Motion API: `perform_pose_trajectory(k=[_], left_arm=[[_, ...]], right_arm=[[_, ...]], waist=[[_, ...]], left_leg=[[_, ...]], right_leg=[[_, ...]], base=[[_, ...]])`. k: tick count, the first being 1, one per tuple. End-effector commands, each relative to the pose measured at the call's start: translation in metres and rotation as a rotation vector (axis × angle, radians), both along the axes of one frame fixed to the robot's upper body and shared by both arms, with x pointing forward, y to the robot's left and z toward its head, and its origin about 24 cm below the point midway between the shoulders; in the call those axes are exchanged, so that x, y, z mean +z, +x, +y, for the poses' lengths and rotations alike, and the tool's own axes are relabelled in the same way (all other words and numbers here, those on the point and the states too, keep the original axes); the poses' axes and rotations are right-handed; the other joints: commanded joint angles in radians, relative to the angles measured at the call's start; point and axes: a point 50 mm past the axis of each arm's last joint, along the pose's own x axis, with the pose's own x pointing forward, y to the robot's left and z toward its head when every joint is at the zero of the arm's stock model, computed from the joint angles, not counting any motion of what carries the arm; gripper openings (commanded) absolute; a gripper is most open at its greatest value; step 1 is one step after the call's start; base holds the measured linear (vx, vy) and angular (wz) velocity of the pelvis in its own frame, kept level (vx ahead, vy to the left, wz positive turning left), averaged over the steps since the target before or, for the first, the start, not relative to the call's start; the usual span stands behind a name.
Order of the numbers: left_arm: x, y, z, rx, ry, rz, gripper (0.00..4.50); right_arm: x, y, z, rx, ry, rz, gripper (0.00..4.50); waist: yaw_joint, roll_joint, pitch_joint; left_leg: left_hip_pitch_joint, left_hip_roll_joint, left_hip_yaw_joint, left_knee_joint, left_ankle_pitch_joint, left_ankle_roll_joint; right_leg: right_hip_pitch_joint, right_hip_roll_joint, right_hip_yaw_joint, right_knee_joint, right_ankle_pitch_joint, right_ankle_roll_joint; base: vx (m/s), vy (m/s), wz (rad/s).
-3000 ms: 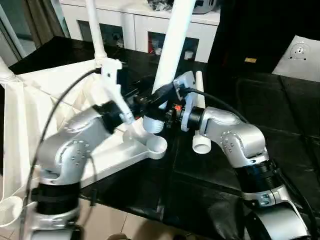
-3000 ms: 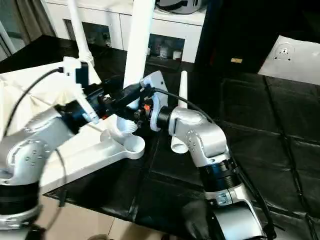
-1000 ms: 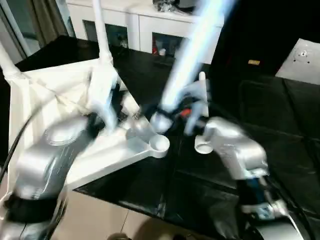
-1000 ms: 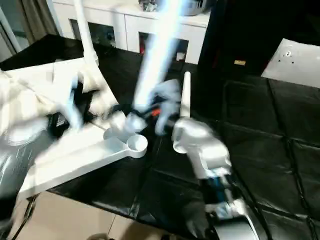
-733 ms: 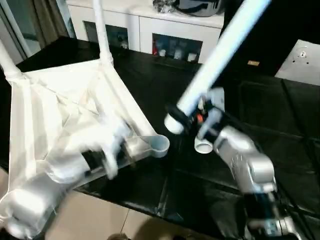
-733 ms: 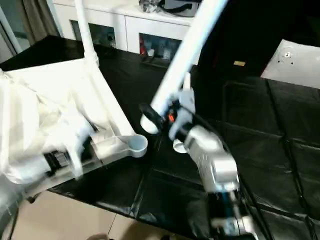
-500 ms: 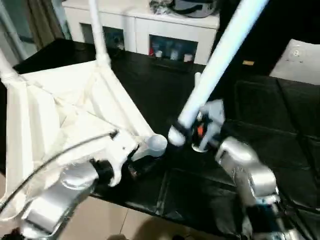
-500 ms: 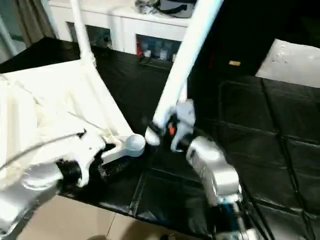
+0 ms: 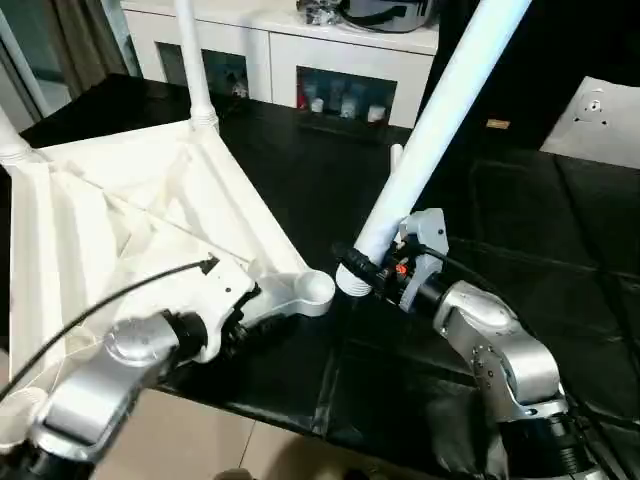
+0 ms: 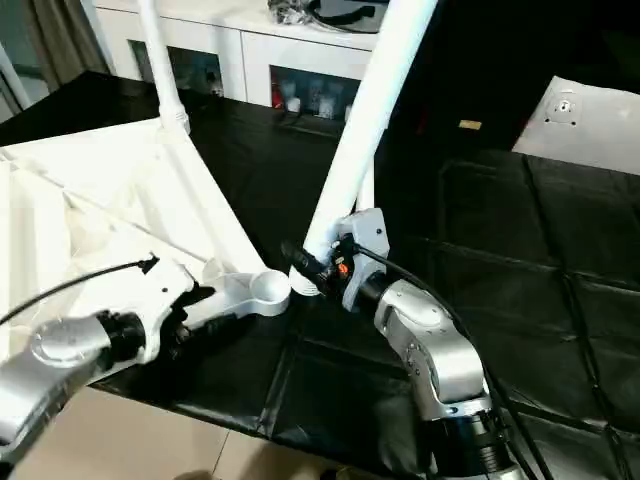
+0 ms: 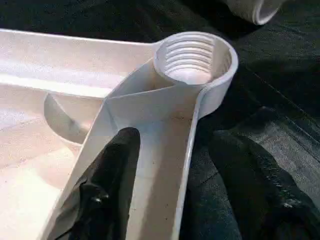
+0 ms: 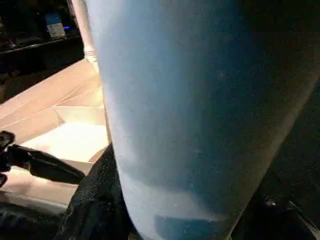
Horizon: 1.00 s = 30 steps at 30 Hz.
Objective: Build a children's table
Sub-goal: Insert table leg to table base
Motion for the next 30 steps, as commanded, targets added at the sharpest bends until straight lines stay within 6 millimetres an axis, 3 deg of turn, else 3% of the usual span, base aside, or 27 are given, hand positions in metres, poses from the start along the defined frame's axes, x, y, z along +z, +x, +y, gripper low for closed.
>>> perform_pose_trajectory(k=[1,3,6,7,14,16,19,20,21,23,24,30], left_arm=[[-0.001,0.002,0.002,-0.03,0.005,0.029,2.37],[-0.002,0.004,0.004,-0.038,0.012,0.039,2.37],[-0.006,0.005,0.004,-0.044,0.018,0.077,1.98],[-0.008,0.006,0.004,-0.044,0.027,0.09,1.98],[-0.012,0.013,0.007,-0.011,0.052,0.105,1.44],[-0.013,0.014,0.006,-0.014,0.054,0.106,1.14],[-0.012,0.016,0.005,-0.026,0.063,0.102,1.04],[-0.012,0.017,0.005,-0.034,0.069,0.1,0.93],[-0.012,0.018,0.005,-0.055,0.092,0.104,0.81],[-0.013,0.018,0.005,-0.062,0.101,0.106,0.73],[-0.014,0.018,0.007,-0.104,0.148,0.109,0.7],[-0.009,0.021,0.009,-0.227,0.193,0.075,0.3]], right_arm=[[0.005,-0.001,-0.001,0.012,-0.002,-0.016,1.94],[0.005,-0.001,0.0,0.015,-0.003,-0.018,1.94],[0.005,-0.001,-0.001,0.017,-0.007,-0.018,1.94],[0.005,-0.001,-0.001,0.018,-0.008,-0.017,1.94],[0.005,-0.004,0.001,0.025,-0.021,-0.022,1.94],[0.005,-0.005,0.001,0.027,-0.022,-0.022,1.94],[0.006,-0.005,0.001,0.033,-0.031,-0.027,1.94],[0.006,-0.005,0.002,0.036,-0.036,-0.03,1.94],[0.006,-0.005,0.002,0.041,-0.042,-0.032,1.94],[0.006,-0.004,0.002,0.042,-0.045,-0.033,1.94],[0.007,-0.005,0.003,0.046,-0.05,-0.037,1.94],[0.009,-0.006,0.004,0.057,-0.047,-0.041,1.94]], waist=[[0.002,0.023,-0.062],[0.001,0.024,-0.061],[-0.001,0.025,-0.06],[-0.001,0.03,-0.061],[-0.001,0.031,-0.064],[0.0,0.033,-0.063],[0.0,0.038,-0.063],[-0.001,0.037,-0.063],[0.0,0.043,-0.063],[-0.002,0.042,-0.064],[-0.001,0.049,-0.064],[-0.002,0.049,-0.065]], left_leg=[[-0.009,0.047,-0.01,-0.074,-0.129,0.032],[-0.008,0.045,-0.01,-0.074,-0.142,0.03],[-0.008,0.046,-0.011,-0.074,-0.154,0.024],[-0.006,0.046,-0.011,-0.074,-0.157,0.022],[-0.01,0.044,-0.011,-0.072,-0.141,0.026],[-0.01,0.043,-0.009,-0.071,-0.135,0.032],[-0.008,0.04,-0.008,-0.07,-0.148,0.036],[-0.009,0.04,-0.008,-0.07,-0.149,0.036],[-0.01,0.04,-0.01,-0.071,-0.148,0.035],[-0.008,0.041,-0.011,-0.071,-0.158,0.033],[-0.008,0.041,-0.012,-0.071,-0.161,0.032],[-0.011,0.038,-0.012,-0.071,-0.151,0.036]], right_leg=[[0.062,-0.087,0.066,-0.073,-0.359,-0.058],[0.062,-0.087,0.065,-0.075,-0.379,-0.051],[0.063,-0.088,0.064,-0.079,-0.4,-0.044],[0.061,-0.087,0.064,-0.078,-0.395,-0.047],[0.067,-0.087,0.065,-0.075,-0.364,-0.058],[0.067,-0.087,0.064,-0.076,-0.377,-0.054],[0.063,-0.087,0.062,-0.084,-0.422,-0.039],[0.064,-0.086,0.061,-0.084,-0.428,-0.036],[0.065,-0.086,0.06,-0.085,-0.433,-0.03],[0.063,-0.086,0.059,-0.087,-0.438,-0.024],[0.063,-0.086,0.059,-0.088,-0.437,-0.025],[0.066,-0.087,0.06,-0.087,-0.427,-0.022]], base=[[0.0,0.0,0.0],[0.0,0.0,0.0],[0.0,0.0,0.0],[0.0,0.0,0.0],[0.0,0.0,0.0],[0.0,0.0,0.0],[0.0,0.0,0.0],[0.0,0.0,0.0],[0.0,0.0,0.0],[0.0,0.0,0.0],[0.0,0.0,0.0],[0.0,0.0,0.0]])
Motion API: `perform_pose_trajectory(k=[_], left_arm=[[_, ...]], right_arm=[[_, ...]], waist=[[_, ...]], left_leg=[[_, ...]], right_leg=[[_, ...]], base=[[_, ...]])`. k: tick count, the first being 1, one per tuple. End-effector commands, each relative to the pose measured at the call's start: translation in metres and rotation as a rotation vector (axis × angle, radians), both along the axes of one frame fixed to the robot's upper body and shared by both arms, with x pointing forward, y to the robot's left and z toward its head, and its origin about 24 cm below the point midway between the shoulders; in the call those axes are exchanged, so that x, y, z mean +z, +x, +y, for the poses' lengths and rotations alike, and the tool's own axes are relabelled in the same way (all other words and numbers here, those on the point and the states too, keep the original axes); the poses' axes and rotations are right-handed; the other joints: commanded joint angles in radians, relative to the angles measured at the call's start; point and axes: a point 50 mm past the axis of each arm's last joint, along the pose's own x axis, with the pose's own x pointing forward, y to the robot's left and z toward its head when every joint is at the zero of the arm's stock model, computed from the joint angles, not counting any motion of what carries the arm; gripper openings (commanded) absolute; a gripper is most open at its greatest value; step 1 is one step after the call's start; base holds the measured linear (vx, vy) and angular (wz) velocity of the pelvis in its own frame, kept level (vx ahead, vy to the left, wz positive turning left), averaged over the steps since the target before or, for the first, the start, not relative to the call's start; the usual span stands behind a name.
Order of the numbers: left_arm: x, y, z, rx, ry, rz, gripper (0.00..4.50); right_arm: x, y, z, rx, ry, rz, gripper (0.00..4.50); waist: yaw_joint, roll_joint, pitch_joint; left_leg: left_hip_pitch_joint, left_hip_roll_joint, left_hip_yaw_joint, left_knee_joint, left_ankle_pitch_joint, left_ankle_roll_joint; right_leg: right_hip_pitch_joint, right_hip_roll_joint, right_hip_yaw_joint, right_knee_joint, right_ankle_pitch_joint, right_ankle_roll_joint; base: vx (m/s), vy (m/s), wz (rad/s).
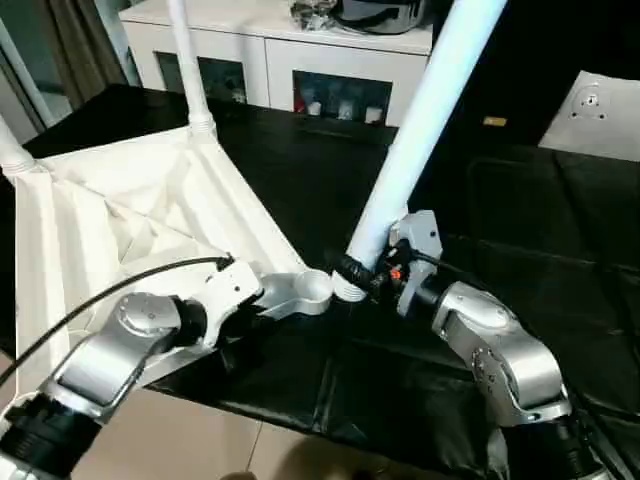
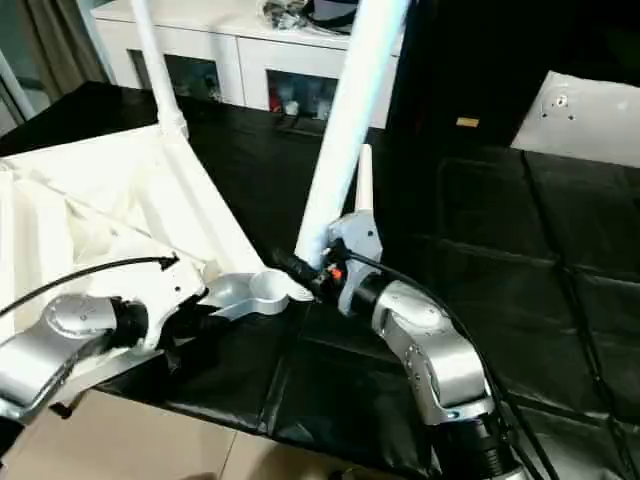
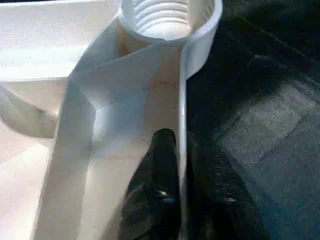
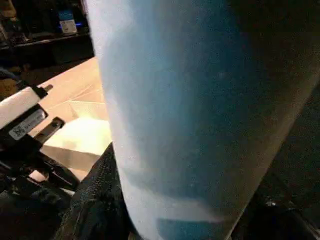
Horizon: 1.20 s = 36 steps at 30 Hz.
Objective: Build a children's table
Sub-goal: Insert table leg to table base
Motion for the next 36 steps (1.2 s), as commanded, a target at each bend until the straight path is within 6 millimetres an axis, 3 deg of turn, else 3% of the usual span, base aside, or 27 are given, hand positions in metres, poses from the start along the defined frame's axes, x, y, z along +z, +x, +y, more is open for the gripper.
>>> perform_pose_trajectory(k=[1,5,8,10,11,13,14,15,17,18,19,23,26,28,36], left_arm=[[0.001,0.002,0.003,-0.059,0.046,-0.013,0.1],[0.009,0.004,0.001,-0.248,0.008,-0.066,0.0],[0.014,0.008,-0.003,-0.262,-0.053,-0.096,0.0],[0.014,0.008,-0.004,-0.291,-0.057,-0.1,0.0],[0.013,0.008,-0.003,-0.308,-0.047,-0.099,0.0],[0.009,0.007,-0.001,-0.329,-0.039,-0.091,0.0],[0.008,0.007,-0.001,-0.317,-0.057,-0.093,0.0],[0.008,0.007,0.0,-0.293,-0.085,-0.1,0.0],[0.008,0.009,0.001,-0.275,-0.095,-0.118,0.0],[0.008,0.01,0.002,-0.241,-0.11,-0.124,0.0],[0.008,0.01,0.002,-0.24,-0.11,-0.125,0.0],[0.005,0.012,0.005,-0.143,-0.152,-0.103,0.0],[0.008,0.007,0.003,-0.129,-0.24,-0.09,0.0],[0.008,0.004,0.002,-0.137,-0.259,-0.08,0.0],[0.002,-0.006,0.0,-0.201,-0.198,-0.046,0.0]], right_arm=[[0.006,-0.001,0.0,0.012,0.008,-0.02,1.94],[0.011,0.0,0.007,0.059,0.023,-0.036,1.94],[0.014,-0.002,0.014,0.115,0.017,-0.048,1.94],[0.012,-0.003,0.019,0.135,0.0,-0.044,1.94],[0.011,-0.002,0.021,0.137,-0.007,-0.042,1.94],[0.009,-0.001,0.024,0.141,-0.017,-0.039,1.94],[0.008,0.0,0.027,0.147,-0.027,-0.036,1.94],[0.006,0.002,0.029,0.153,-0.037,-0.033,1.94],[0.005,0.003,0.031,0.156,-0.045,-0.03,1.94],[0.003,0.005,0.033,0.159,-0.059,-0.018,1.94],[0.003,0.005,0.033,0.159,-0.059,-0.018,1.94],[-0.007,0.007,0.034,0.156,-0.114,0.0,1.94],[-0.013,0.01,0.037,0.145,-0.121,0.011,1.94],[-0.014,0.01,0.039,0.145,-0.112,0.019,1.94],[-0.025,0.013,0.046,0.152,-0.13,0.034,1.94]], waist=[[0.005,0.019,-0.061],[0.004,0.019,-0.063],[0.014,0.021,-0.062],[0.026,0.021,-0.063],[0.029,0.016,-0.063],[0.031,0.018,-0.064],[0.03,0.009,-0.063],[0.031,0.014,-0.063],[0.032,0.012,-0.061],[0.033,0.002,-0.06],[0.034,0.007,-0.059],[0.032,0.007,-0.059],[0.028,0.01,-0.061],[0.02,0.005,-0.063],[0.02,0.006,-0.064]], left_leg=[[-0.01,0.037,-0.012,-0.072,-0.148,0.037],[-0.011,0.04,-0.012,-0.073,-0.147,0.034],[-0.002,0.045,-0.008,-0.073,-0.152,0.031],[-0.001,0.05,-0.009,-0.075,-0.142,0.028],[0.002,0.053,-0.008,-0.077,-0.146,0.022],[0.0,0.054,-0.007,-0.078,-0.139,0.014],[-0.001,0.054,-0.006,-0.078,-0.139,0.016],[-0.004,0.053,-0.007,-0.079,-0.14,0.011],[-0.003,0.05,-0.004,-0.078,-0.154,0.01],[-0.005,0.05,-0.004,-0.079,-0.15,0.011],[-0.007,0.049,-0.005,-0.079,-0.144,0.011],[-0.007,0.049,-0.004,-0.079,-0.15,0.01],[-0.01,0.05,-0.005,-0.078,-0.146,0.01],[-0.015,0.05,-0.007,-0.079,-0.131,0.016],[-0.011,0.053,-0.003,-0.078,-0.094,0.031]], right_leg=[[0.062,-0.085,0.06,-0.087,-0.425,-0.02],[0.063,-0.087,0.062,-0.083,-0.402,-0.029],[0.056,-0.09,0.064,-0.082,-0.405,-0.042],[0.055,-0.092,0.066,-0.079,-0.392,-0.048],[0.052,-0.092,0.069,-0.075,-0.365,-0.058],[0.053,-0.093,0.073,-0.066,-0.331,-0.074],[0.054,-0.093,0.073,-0.068,-0.333,-0.074],[0.058,-0.096,0.073,-0.064,-0.345,-0.075],[0.056,-0.099,0.073,-0.073,-0.395,-0.06],[0.058,-0.1,0.073,-0.075,-0.415,-0.049],[0.058,-0.101,0.072,-0.075,-0.427,-0.044],[0.057,-0.099,0.07,-0.079,-0.452,-0.027],[0.057,-0.101,0.07,-0.076,-0.429,-0.042],[0.061,-0.098,0.071,-0.069,-0.384,-0.052],[0.058,-0.097,0.076,-0.058,-0.315,-0.09]], base=[[0.0,0.0,0.0],[0.0,0.0,0.0],[0.0,0.0,0.0],[0.0,0.0,0.0],[0.0,0.0,0.0],[0.0,0.0,0.0],[0.0,0.0,0.0],[0.0,0.0,0.0],[0.0,0.0,0.0],[0.0,0.0,0.0],[0.0,0.0,0.0],[0.0,0.0,0.0],[0.0,0.0,0.0],[0.0,0.0,0.0],[0.0,0.0,0.0]])
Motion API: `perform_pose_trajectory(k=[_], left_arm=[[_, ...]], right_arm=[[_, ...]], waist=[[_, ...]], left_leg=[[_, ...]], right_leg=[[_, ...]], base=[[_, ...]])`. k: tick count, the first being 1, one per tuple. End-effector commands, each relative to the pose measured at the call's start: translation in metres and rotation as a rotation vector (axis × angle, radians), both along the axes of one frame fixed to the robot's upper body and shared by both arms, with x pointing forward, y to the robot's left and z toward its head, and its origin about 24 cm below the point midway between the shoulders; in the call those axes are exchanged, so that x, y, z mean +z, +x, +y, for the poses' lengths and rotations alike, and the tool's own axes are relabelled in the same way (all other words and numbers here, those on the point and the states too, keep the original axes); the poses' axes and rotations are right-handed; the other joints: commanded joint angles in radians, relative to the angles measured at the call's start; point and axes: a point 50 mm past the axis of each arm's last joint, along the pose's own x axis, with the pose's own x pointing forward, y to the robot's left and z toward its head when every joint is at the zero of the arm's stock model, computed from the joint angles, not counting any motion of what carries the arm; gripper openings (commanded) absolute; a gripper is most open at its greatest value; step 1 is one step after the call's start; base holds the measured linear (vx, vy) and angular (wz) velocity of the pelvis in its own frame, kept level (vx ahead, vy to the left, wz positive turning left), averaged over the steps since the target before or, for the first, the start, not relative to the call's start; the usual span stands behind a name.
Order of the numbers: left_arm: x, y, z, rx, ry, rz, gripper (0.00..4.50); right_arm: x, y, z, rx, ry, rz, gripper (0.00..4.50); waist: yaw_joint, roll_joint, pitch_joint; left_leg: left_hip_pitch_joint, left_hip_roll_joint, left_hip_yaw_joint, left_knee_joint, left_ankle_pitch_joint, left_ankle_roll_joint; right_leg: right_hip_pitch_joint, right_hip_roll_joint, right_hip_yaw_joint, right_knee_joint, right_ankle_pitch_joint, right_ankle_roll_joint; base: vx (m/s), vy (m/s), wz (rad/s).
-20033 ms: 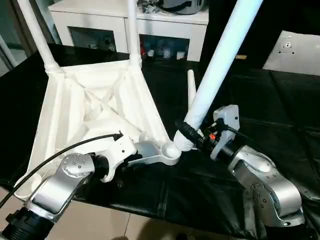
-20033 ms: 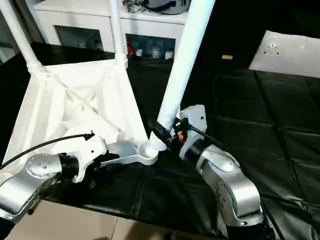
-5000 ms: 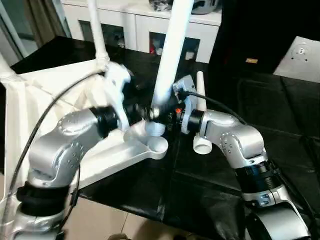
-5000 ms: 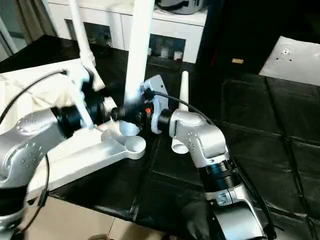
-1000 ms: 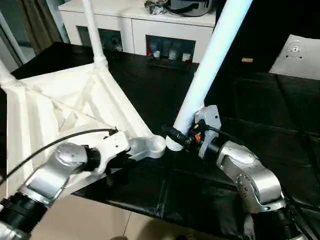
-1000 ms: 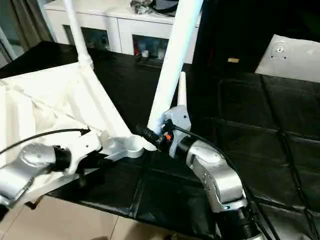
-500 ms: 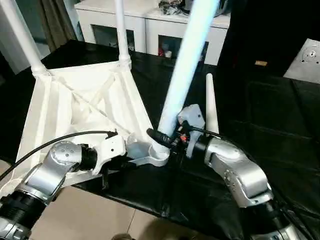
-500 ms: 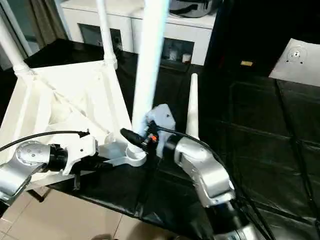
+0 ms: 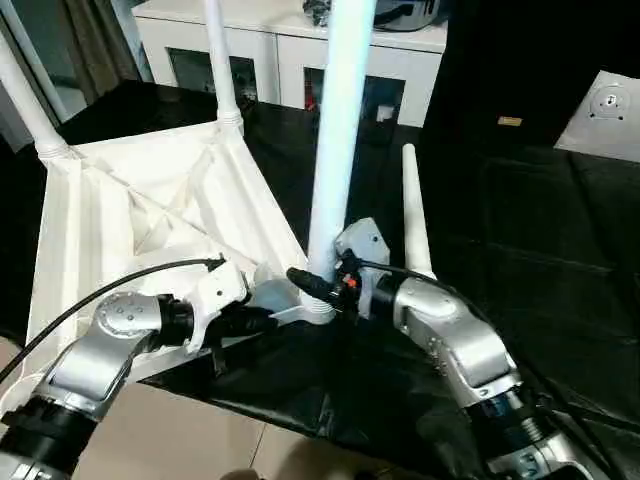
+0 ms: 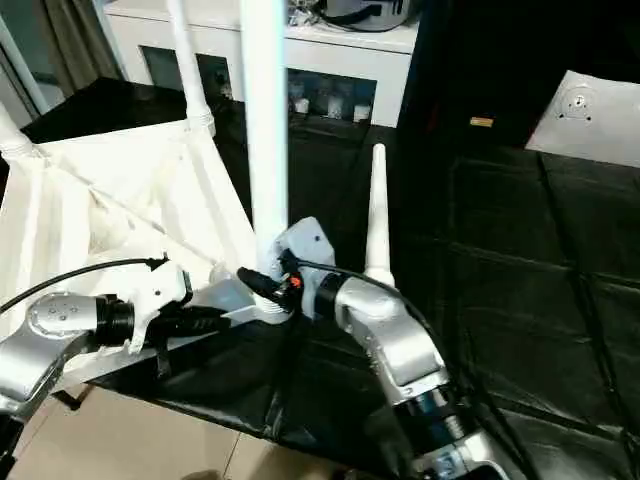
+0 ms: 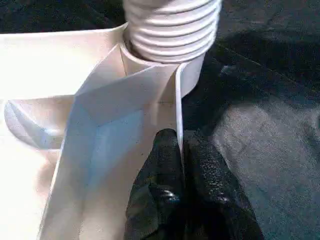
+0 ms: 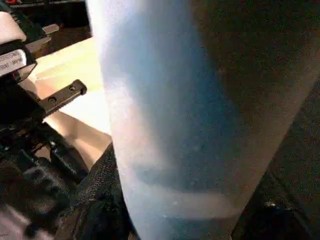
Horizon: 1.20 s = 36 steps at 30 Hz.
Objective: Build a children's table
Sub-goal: Insert table leg to table base
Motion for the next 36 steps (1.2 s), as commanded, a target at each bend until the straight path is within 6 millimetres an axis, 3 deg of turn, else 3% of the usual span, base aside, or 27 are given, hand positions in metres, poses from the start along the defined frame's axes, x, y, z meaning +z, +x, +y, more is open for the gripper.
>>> perform_pose_trajectory(k=[1,5,12,15,16,17,19,20,22,23,24,25,26,27,28,30,31,33,35,36], left_arm=[[0.006,-0.003,-0.009,-0.061,-0.015,-0.023,0.0],[0.004,0.0,-0.007,-0.059,0.049,-0.041,0.0],[-0.002,0.003,0.003,-0.102,0.262,-0.103,0.0],[0.001,0.002,-0.004,-0.215,0.212,-0.117,0.0],[0.001,0.002,-0.004,-0.215,0.212,-0.117,0.0],[0.004,0.002,-0.009,-0.266,0.181,-0.123,0.0],[0.007,0.005,-0.017,-0.337,0.154,-0.145,0.0],[0.008,0.007,-0.02,-0.364,0.151,-0.156,0.0],[0.008,0.011,-0.023,-0.379,0.156,-0.17,0.0],[0.008,0.014,-0.023,-0.38,0.162,-0.172,0.0],[0.008,0.014,-0.023,-0.38,0.163,-0.172,0.0],[0.009,0.018,-0.023,-0.386,0.164,-0.181,0.0],[0.01,0.018,-0.024,-0.389,0.162,-0.185,0.0],[0.012,0.022,-0.025,-0.386,0.149,-0.2,0.0],[0.012,0.022,-0.025,-0.382,0.145,-0.203,0.0],[0.011,0.031,-0.022,-0.252,0.124,-0.187,0.0],[0.009,0.033,-0.02,-0.213,0.125,-0.179,0.0],[0.008,0.034,-0.019,-0.19,0.128,-0.174,0.0],[0.007,0.033,-0.017,-0.172,0.103,-0.156,0.0],[0.006,0.03,-0.016,-0.17,0.07,-0.136,0.0]], right_arm=[[-0.006,0.002,0.001,-0.004,-0.031,0.01,1.94],[-0.008,0.004,0.0,-0.006,-0.039,0.013,1.94],[-0.01,0.005,-0.004,-0.014,-0.045,0.005,1.94],[0.003,0.006,-0.012,-0.058,0.059,0.009,1.94],[0.003,0.006,-0.012,-0.058,0.059,0.009,1.94],[0.009,0.006,-0.016,-0.07,0.108,0.01,1.94],[0.022,0.004,-0.024,-0.054,0.181,0.0,1.94],[0.027,0.003,-0.027,-0.037,0.2,-0.007,1.94],[0.032,0.0,-0.031,-0.014,0.216,-0.014,1.94],[0.033,-0.002,-0.034,-0.008,0.201,-0.02,1.94],[0.033,-0.002,-0.034,-0.007,0.2,-0.021,1.94],[0.034,-0.005,-0.037,-0.003,0.182,-0.028,1.94],[0.034,-0.005,-0.038,-0.003,0.176,-0.03,1.93],[0.034,-0.006,-0.04,-0.009,0.164,-0.033,1.93],[0.034,-0.007,-0.041,-0.01,0.161,-0.033,1.93],[0.031,-0.009,-0.042,-0.017,0.13,-0.028,1.93],[0.03,-0.009,-0.042,-0.018,0.12,-0.024,1.93],[0.03,-0.01,-0.042,-0.018,0.114,-0.018,1.93],[0.029,-0.011,-0.041,-0.016,0.101,-0.008,1.93],[0.025,-0.013,-0.039,-0.01,0.068,0.009,1.93]], waist=[[-0.004,0.007,-0.062],[-0.003,0.01,-0.06],[-0.001,0.005,-0.057],[-0.001,0.006,-0.052],[0.002,0.006,-0.056],[0.001,0.007,-0.056],[0.008,0.015,-0.06],[0.009,0.014,-0.062],[0.015,0.015,-0.065],[0.017,0.032,-0.066],[0.017,0.02,-0.069],[0.018,0.034,-0.069],[0.017,0.027,-0.069],[0.018,0.023,-0.071],[0.017,0.027,-0.07],[0.018,0.025,-0.07],[0.019,0.035,-0.069],[0.014,0.027,-0.066],[0.009,0.027,-0.065],[0.002,0.016,-0.064]], left_leg=[[-0.007,0.052,-0.008,-0.073,-0.11,0.029],[-0.004,0.052,-0.008,-0.075,-0.134,0.021],[0.0,0.05,-0.012,-0.08,-0.189,0.01],[0.006,0.043,-0.011,-0.079,-0.224,0.012],[0.013,0.045,-0.011,-0.077,-0.228,0.012],[0.01,0.047,-0.014,-0.08,-0.227,0.009],[0.019,0.052,-0.013,-0.08,-0.224,0.013],[0.019,0.054,-0.014,-0.08,-0.219,0.011],[0.015,0.059,-0.013,-0.081,-0.195,0.006],[0.015,0.059,-0.015,-0.08,-0.189,-0.001],[0.012,0.06,-0.012,-0.079,-0.178,-0.005],[0.007,0.057,-0.015,-0.079,-0.166,-0.01],[0.008,0.056,-0.012,-0.077,-0.167,-0.009],[0.004,0.055,-0.012,-0.076,-0.158,-0.012],[0.001,0.054,-0.012,-0.076,-0.157,-0.012],[0.0,0.053,-0.011,-0.074,-0.153,-0.013],[-0.002,0.053,-0.012,-0.073,-0.152,-0.013],[-0.002,0.05,-0.011,-0.073,-0.166,-0.008],[-0.004,0.048,-0.012,-0.074,-0.162,-0.003],[-0.007,0.048,-0.012,-0.074,-0.158,0.003]], right_leg=[[0.06,-0.095,0.072,-0.062,-0.327,-0.093],[0.06,-0.095,0.072,-0.068,-0.367,-0.08],[0.06,-0.095,0.07,-0.079,-0.442,-0.043],[0.056,-0.095,0.065,-0.097,-0.53,-0.012],[0.054,-0.098,0.066,-0.098,-0.539,-0.003],[0.056,-0.097,0.065,-0.095,-0.527,-0.008],[0.052,-0.093,0.069,-0.095,-0.467,-0.014],[0.052,-0.093,0.07,-0.087,-0.432,-0.024],[0.055,-0.093,0.075,-0.07,-0.333,-0.067],[0.056,-0.093,0.075,-0.065,-0.31,-0.077],[0.06,-0.094,0.075,-0.061,-0.268,-0.092],[0.064,-0.094,0.075,-0.055,-0.24,-0.109],[0.063,-0.093,0.074,-0.06,-0.238,-0.108],[0.07,-0.096,0.076,-0.053,-0.222,-0.116],[0.07,-0.095,0.074,-0.057,-0.232,-0.113],[0.072,-0.098,0.073,-0.061,-0.262,-0.108],[0.072,-0.099,0.072,-0.061,-0.28,-0.106],[0.073,-0.096,0.069,-0.07,-0.322,-0.092],[0.074,-0.097,0.068,-0.074,-0.355,-0.077],[0.075,-0.096,0.067,-0.076,-0.366,-0.068]], base=[[0.0,0.0,0.0],[0.0,0.0,0.0],[0.0,0.0,0.0],[0.0,0.0,0.0],[0.0,0.0,0.0],[0.0,0.0,0.0],[0.0,0.0,0.0],[0.0,0.0,0.0],[0.0,0.0,0.0],[0.0,0.0,0.0],[0.0,0.0,0.0],[0.0,0.0,0.0],[0.0,0.0,0.0],[0.0,0.0,0.0],[0.0,0.0,0.0],[0.0,0.0,0.0],[0.0,0.0,0.0],[0.0,0.0,0.0],[0.0,0.0,0.0],[0.0,0.0,0.0]])
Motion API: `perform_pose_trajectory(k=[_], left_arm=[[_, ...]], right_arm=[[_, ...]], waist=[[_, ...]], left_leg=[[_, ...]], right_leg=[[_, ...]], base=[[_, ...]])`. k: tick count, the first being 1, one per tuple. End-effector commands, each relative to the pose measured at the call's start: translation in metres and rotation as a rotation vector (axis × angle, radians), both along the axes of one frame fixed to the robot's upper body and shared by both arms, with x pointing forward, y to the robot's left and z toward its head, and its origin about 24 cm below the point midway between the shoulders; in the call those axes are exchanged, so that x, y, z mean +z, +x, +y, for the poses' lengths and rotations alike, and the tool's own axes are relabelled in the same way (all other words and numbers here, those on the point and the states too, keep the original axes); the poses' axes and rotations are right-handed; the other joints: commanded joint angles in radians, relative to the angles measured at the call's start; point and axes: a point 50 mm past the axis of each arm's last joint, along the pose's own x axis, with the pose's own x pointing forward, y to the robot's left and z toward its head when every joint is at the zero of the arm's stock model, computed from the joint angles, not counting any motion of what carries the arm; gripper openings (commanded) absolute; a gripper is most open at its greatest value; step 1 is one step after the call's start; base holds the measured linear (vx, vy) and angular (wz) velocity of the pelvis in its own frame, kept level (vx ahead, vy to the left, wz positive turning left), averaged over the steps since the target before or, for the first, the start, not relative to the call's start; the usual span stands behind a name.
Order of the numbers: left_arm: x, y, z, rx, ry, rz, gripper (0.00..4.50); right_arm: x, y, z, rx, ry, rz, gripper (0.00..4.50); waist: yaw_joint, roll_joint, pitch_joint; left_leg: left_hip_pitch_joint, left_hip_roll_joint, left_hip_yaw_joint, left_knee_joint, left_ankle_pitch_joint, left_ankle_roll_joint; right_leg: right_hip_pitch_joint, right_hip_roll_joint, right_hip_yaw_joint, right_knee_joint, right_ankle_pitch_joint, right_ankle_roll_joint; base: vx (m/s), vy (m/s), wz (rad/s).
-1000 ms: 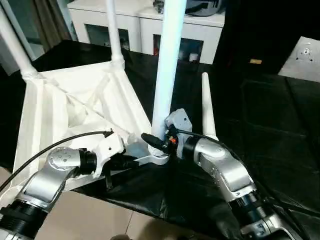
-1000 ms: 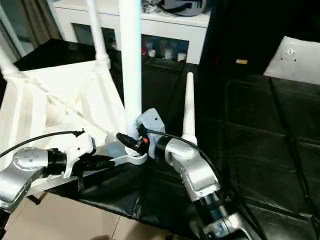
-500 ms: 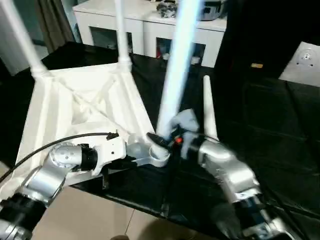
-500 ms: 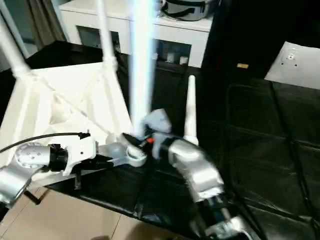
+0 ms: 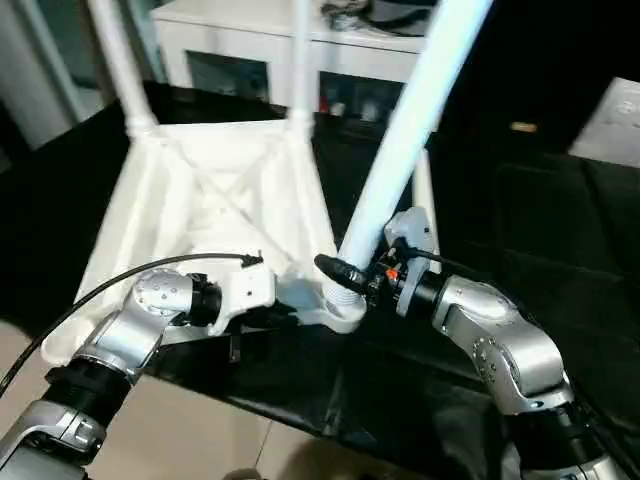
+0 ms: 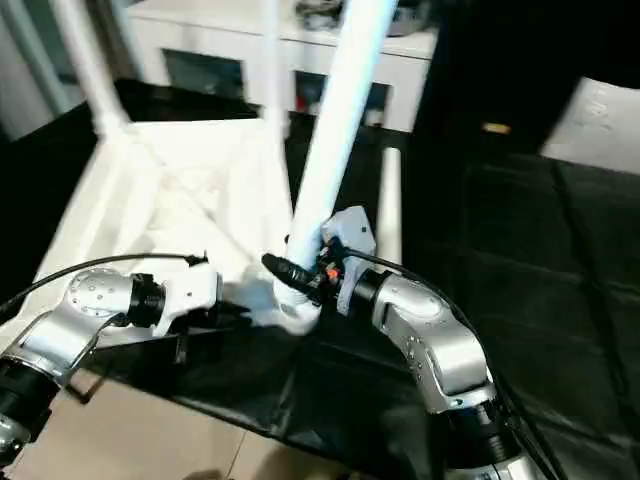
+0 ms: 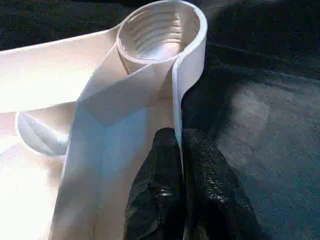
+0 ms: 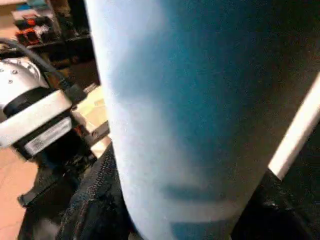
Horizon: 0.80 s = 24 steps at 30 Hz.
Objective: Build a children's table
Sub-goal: Insert table leg to table base
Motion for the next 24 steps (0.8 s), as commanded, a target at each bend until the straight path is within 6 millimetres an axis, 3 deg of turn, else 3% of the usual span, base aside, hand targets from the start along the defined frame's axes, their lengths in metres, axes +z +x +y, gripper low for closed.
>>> perform_pose_trajectory(k=[1,2,3,4,5,6,11,12,18,24], left_arm=[[0.006,0.003,0.005,0.035,-0.02,-0.02,0.0],[0.004,-0.004,0.005,0.032,-0.078,0.029,0.0],[0.003,-0.007,0.004,0.026,-0.086,0.05,0.0],[0.003,-0.007,0.004,0.026,-0.086,0.05,0.0],[0.002,-0.009,0.004,0.023,-0.088,0.062,0.0],[0.001,-0.01,0.004,0.028,-0.087,0.069,0.0],[0.0,-0.012,0.004,0.044,-0.086,0.086,0.0],[0.0,-0.012,0.004,0.044,-0.085,0.086,0.0],[0.0,-0.014,0.005,0.035,-0.025,0.114,0.0],[0.0,-0.014,0.004,0.038,-0.001,0.127,0.0]], right_arm=[[0.001,-0.002,0.002,0.01,-0.026,-0.001,1.93],[-0.009,-0.002,0.006,0.014,-0.099,0.031,1.93],[-0.014,-0.001,0.007,0.007,-0.134,0.04,1.93],[-0.014,-0.001,0.007,0.007,-0.134,0.04,1.93],[-0.017,0.0,0.007,0.001,-0.154,0.044,1.93],[-0.019,0.001,0.007,-0.009,-0.166,0.051,1.93],[-0.025,0.008,0.008,-0.044,-0.19,0.082,1.93],[-0.025,0.008,0.008,-0.044,-0.19,0.083,1.93],[-0.034,0.009,0.012,-0.036,-0.193,0.116,1.93],[-0.043,0.01,0.013,-0.043,-0.172,0.149,1.93]], waist=[[0.001,0.015,-0.066],[-0.003,0.001,-0.065],[-0.004,-0.003,-0.066],[-0.007,0.007,-0.065],[-0.008,0.007,-0.066],[-0.007,-0.001,-0.068],[-0.008,0.001,-0.066],[-0.007,-0.004,-0.065],[-0.014,-0.003,-0.062],[-0.025,0.001,-0.06]], left_leg=[[-0.013,0.047,-0.012,-0.075,-0.153,0.007],[-0.012,0.048,-0.01,-0.074,-0.145,0.011],[-0.014,0.048,-0.011,-0.074,-0.136,0.012],[-0.012,0.05,-0.01,-0.074,-0.136,0.013],[-0.009,0.05,-0.009,-0.073,-0.136,0.017],[-0.013,0.052,-0.01,-0.072,-0.119,0.02],[-0.013,0.052,-0.007,-0.072,-0.106,0.026],[-0.014,0.052,-0.007,-0.073,-0.102,0.027],[-0.013,0.052,-0.008,-0.075,-0.131,0.021],[-0.01,0.05,-0.01,-0.077,-0.17,0.015]], right_leg=[[0.063,-0.096,0.065,-0.074,-0.37,-0.072],[0.06,-0.097,0.066,-0.072,-0.373,-0.076],[0.061,-0.098,0.066,-0.07,-0.372,-0.081],[0.056,-0.099,0.067,-0.071,-0.371,-0.09],[0.054,-0.097,0.068,-0.072,-0.366,-0.092],[0.056,-0.099,0.07,-0.063,-0.338,-0.102],[0.055,-0.099,0.072,-0.06,-0.296,-0.116],[0.056,-0.099,0.073,-0.059,-0.3,-0.115],[0.056,-0.1,0.071,-0.068,-0.357,-0.093],[0.055,-0.099,0.069,-0.074,-0.387,-0.093]], base=[[0.0,0.0,0.0],[0.0,0.0,0.0],[0.0,0.0,0.0],[0.0,0.0,0.0],[0.0,0.0,0.0],[0.0,0.0,0.0],[0.0,0.0,0.0],[0.0,0.0,0.0],[0.0,0.0,0.0],[0.0,0.0,0.0]])
